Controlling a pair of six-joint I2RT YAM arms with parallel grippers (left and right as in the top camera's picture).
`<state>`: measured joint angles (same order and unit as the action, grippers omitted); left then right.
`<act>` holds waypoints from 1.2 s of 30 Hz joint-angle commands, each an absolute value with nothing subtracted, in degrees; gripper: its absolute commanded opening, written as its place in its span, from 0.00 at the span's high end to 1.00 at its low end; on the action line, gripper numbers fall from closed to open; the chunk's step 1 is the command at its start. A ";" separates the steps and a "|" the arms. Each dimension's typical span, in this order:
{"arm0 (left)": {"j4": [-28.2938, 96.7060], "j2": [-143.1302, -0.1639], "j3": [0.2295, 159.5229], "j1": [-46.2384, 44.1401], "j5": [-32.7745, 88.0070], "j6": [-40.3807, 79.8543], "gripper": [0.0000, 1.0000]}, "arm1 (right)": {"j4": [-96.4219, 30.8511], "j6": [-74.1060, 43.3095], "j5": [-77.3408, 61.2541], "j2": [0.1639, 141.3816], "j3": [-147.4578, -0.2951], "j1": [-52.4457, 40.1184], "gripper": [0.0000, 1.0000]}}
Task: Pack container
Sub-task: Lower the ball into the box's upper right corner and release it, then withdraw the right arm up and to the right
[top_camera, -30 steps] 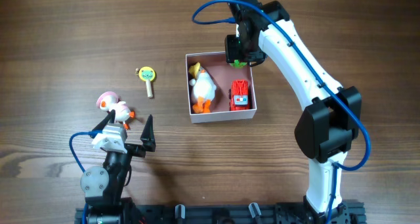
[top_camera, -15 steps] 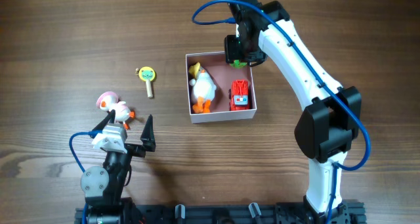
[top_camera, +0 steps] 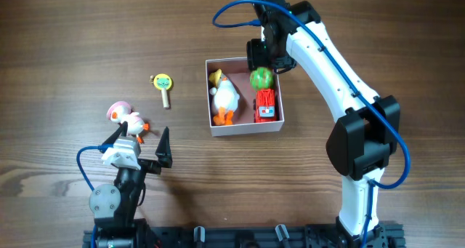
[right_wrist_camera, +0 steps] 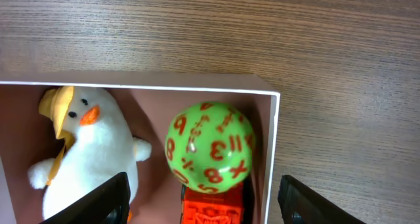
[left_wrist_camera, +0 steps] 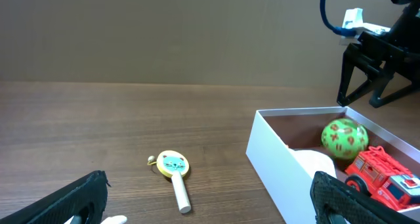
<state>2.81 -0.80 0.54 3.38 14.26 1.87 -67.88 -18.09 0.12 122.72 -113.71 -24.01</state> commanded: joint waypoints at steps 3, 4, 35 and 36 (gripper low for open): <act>3.07 -0.38 0.32 3.11 14.11 2.20 0.00 | -67.64 -18.02 1.58 123.55 -114.91 -24.03 0.28; 3.07 -0.38 0.32 3.11 14.11 2.20 0.00 | -67.61 -18.04 1.91 123.55 -114.91 -24.03 0.27; 3.07 -0.38 0.32 3.11 14.11 2.20 0.00 | -77.45 -28.84 7.40 118.96 -118.78 9.67 0.01; 3.07 -0.38 0.32 3.11 14.11 2.20 0.00 | -77.47 -28.40 7.49 118.96 -118.26 10.50 0.00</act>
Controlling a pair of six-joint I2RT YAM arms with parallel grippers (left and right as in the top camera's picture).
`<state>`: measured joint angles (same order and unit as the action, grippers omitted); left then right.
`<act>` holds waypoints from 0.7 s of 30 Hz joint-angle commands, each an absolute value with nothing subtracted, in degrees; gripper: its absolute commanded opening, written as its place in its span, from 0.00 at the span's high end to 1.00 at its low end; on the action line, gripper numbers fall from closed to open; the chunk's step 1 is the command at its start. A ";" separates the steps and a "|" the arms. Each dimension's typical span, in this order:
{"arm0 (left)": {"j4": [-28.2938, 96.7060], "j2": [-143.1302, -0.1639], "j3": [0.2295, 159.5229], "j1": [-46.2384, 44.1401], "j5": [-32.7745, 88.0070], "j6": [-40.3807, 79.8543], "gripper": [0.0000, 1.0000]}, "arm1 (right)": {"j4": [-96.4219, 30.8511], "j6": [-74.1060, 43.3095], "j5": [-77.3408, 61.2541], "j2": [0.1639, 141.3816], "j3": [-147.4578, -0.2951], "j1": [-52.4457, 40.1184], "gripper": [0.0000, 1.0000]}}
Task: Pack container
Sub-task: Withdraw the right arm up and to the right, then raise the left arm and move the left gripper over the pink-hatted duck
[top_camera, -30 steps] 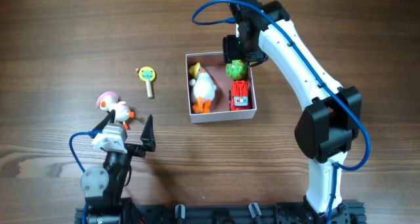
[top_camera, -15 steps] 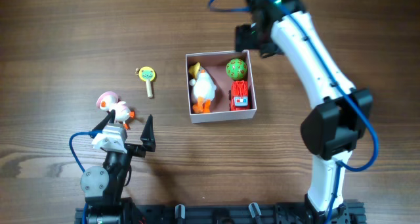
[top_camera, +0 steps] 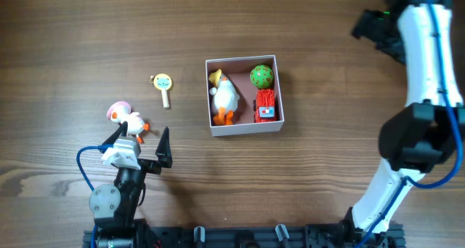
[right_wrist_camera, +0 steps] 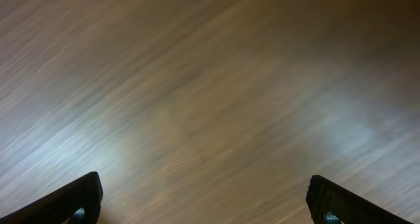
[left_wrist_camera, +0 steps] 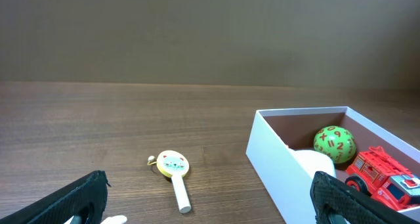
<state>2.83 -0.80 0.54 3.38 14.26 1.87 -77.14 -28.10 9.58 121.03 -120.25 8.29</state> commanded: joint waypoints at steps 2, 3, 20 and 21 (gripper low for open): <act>3.07 -0.38 0.32 3.11 14.11 2.20 0.00 | -76.23 -28.27 9.19 118.96 -116.66 11.75 0.00; 3.07 -0.38 0.32 3.11 14.11 2.20 0.00 | -75.22 -28.25 9.54 118.96 -115.74 12.19 0.01; 1.34 -0.38 0.32 3.11 23.59 12.99 0.00 | -66.39 -28.62 7.44 119.04 -107.61 13.37 0.00; 0.86 -0.38 0.32 3.11 25.47 14.35 0.00 | -65.52 -28.64 7.44 119.04 -107.61 13.37 0.00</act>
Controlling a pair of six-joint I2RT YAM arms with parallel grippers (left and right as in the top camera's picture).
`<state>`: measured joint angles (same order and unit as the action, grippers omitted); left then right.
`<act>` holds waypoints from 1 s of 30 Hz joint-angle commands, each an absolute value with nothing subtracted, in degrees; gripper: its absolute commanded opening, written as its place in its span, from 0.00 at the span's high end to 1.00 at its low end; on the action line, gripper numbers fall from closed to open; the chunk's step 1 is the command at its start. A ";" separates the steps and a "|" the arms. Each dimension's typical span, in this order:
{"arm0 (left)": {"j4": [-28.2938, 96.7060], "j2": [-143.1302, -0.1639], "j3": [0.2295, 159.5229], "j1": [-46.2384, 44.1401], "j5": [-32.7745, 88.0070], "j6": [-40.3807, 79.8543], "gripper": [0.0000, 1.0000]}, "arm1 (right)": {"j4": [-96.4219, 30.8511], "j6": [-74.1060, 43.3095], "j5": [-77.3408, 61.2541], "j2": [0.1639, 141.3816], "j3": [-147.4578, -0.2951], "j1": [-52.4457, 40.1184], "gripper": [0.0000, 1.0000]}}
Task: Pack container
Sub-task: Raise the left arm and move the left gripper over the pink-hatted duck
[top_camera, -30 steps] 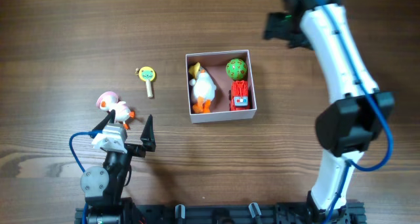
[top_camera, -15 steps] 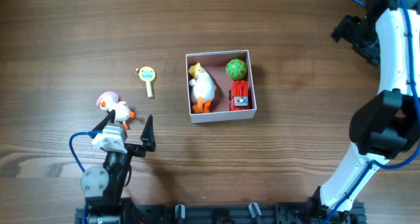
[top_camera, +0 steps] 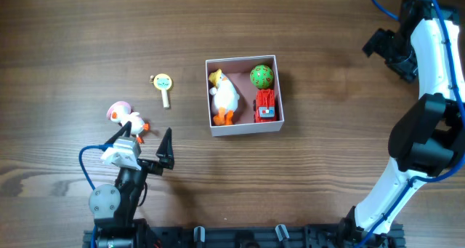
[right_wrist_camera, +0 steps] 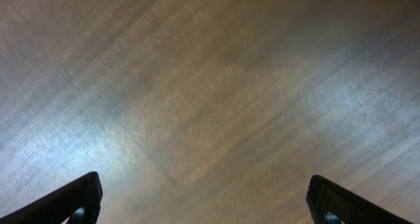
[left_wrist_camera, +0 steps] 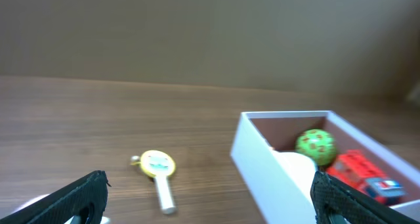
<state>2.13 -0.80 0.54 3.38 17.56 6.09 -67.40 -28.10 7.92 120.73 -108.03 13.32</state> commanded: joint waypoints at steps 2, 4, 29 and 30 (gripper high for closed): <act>-2.20 -0.38 0.38 3.11 28.82 15.94 0.00 | -62.61 -28.64 7.44 119.04 -107.59 13.37 0.00; -4.23 -0.38 1.52 3.22 28.16 15.92 0.00 | -59.64 -28.62 7.44 119.04 -107.59 13.37 0.00; 48.84 -53.84 69.58 8.27 17.69 3.40 0.00 | -48.66 -28.62 7.44 119.04 -107.59 13.37 0.00; 55.40 -57.52 73.06 8.27 11.66 3.40 0.00 | -48.66 -28.62 7.44 119.04 -107.59 13.37 0.00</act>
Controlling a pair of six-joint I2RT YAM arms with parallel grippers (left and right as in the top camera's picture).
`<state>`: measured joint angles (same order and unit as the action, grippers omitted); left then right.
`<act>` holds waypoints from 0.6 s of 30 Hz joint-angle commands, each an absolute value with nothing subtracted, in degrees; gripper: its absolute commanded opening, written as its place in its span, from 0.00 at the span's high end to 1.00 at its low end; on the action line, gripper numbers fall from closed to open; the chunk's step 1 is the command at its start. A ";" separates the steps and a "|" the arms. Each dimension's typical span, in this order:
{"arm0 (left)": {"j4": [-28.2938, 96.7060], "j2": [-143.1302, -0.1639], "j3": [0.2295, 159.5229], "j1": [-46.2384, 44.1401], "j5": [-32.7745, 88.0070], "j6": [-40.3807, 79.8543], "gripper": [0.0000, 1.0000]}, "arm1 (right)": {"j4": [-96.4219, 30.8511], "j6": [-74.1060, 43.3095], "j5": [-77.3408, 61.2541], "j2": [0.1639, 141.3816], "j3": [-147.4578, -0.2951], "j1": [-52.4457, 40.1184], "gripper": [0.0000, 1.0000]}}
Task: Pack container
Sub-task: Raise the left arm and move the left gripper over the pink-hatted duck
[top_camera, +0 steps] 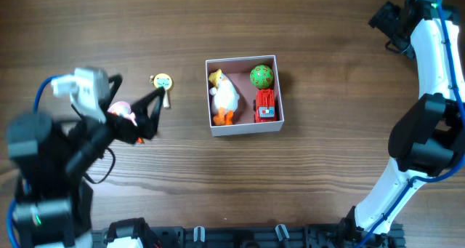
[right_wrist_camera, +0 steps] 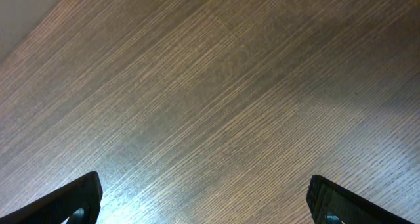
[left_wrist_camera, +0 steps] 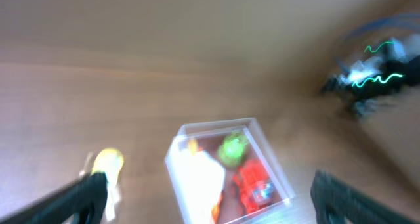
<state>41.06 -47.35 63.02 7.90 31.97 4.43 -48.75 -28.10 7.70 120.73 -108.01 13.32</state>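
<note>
The white box [top_camera: 245, 130] holds a white duck plush [top_camera: 226, 97], a green numbered ball [top_camera: 262, 76] and a red fire truck [top_camera: 266, 106]. Left of it lie a yellow rattle [top_camera: 164, 84] and a pink bird toy [top_camera: 118, 110]. My left gripper [top_camera: 136, 111] hangs open above the pink bird, partly covering it. Its blurred wrist view looks down on the box [left_wrist_camera: 180, 178], ball [left_wrist_camera: 231, 149] and truck [left_wrist_camera: 253, 182] between open fingers [left_wrist_camera: 85, 192]. My right gripper [top_camera: 386, 24] is open at the far right back, over bare wood [right_wrist_camera: 210, 119].
The wooden table [top_camera: 327, 168] stretches all round the box. My right arm [top_camera: 436, 73] runs along the right edge, from the front up to the back corner. The left arm's base [top_camera: 43, 182] stands at the front left.
My left gripper has left the front edge and risen; it now hangs open over the pink bird. The right gripper has shifted slightly toward the back corner.
My right gripper stood open over the green ball in the box's back right corner. It was then away at the far right, the ball left in the box, and stayed there. My left gripper rested open at the front until it rose over the pink bird.
</note>
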 commanded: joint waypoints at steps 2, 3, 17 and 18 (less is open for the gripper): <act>60.47 -62.19 76.23 8.27 6.55 3.42 0.00 | -48.66 -28.64 7.44 119.04 -107.61 13.37 0.00; 61.12 -63.90 76.55 8.27 6.44 3.44 0.00 | -48.66 -28.62 7.44 119.04 -107.59 13.37 0.00; 63.92 -82.30 76.51 8.25 1.65 21.10 0.00 | -48.66 -28.62 7.44 119.04 -107.59 13.37 0.00; 64.23 -83.46 76.51 8.25 2.02 21.08 0.00 | -48.66 -28.64 7.44 119.04 -107.61 13.37 0.00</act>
<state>63.79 -79.70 75.31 7.94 5.13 15.59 -48.75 -28.10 7.70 120.73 -108.01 13.32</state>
